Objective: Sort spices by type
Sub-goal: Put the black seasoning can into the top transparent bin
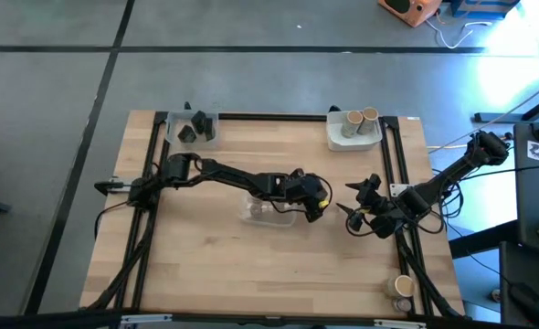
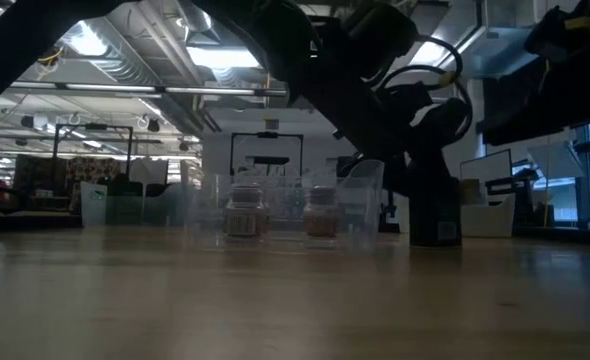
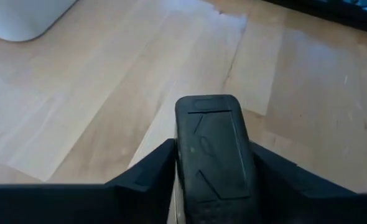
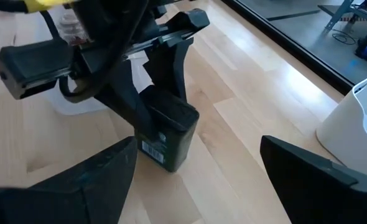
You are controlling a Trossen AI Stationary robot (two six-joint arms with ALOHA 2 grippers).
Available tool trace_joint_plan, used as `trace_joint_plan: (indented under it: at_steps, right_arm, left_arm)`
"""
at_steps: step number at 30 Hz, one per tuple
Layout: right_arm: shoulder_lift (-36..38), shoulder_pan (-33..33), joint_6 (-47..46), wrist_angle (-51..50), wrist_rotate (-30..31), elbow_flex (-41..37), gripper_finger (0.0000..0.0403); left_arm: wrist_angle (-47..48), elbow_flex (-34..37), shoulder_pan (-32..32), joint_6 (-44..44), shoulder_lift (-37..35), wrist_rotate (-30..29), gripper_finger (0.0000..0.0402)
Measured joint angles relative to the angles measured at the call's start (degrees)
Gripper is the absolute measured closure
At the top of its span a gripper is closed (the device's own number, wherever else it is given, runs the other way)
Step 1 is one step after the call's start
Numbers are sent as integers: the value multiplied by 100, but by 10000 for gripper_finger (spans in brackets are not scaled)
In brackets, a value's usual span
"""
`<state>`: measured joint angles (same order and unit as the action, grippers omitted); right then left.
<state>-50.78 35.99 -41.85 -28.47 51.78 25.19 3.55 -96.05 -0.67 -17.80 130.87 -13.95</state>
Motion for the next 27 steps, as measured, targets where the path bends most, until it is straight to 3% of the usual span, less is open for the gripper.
trace_joint_plan:
  at_steps: [5,17,27]
  right_arm:
    - [0,0,0,0,1,0,63]
    - [-4,0,-7,-2,-43,0,63]
    - [-4,1,-4,-18,-45,0,63]
  left_arm:
    - [-22,0,2,235,-3,-10,285]
    - [349,-70,-140,790,-742,-86,278]
    - [1993,-76,-328,1290,-1894,-1271,279]
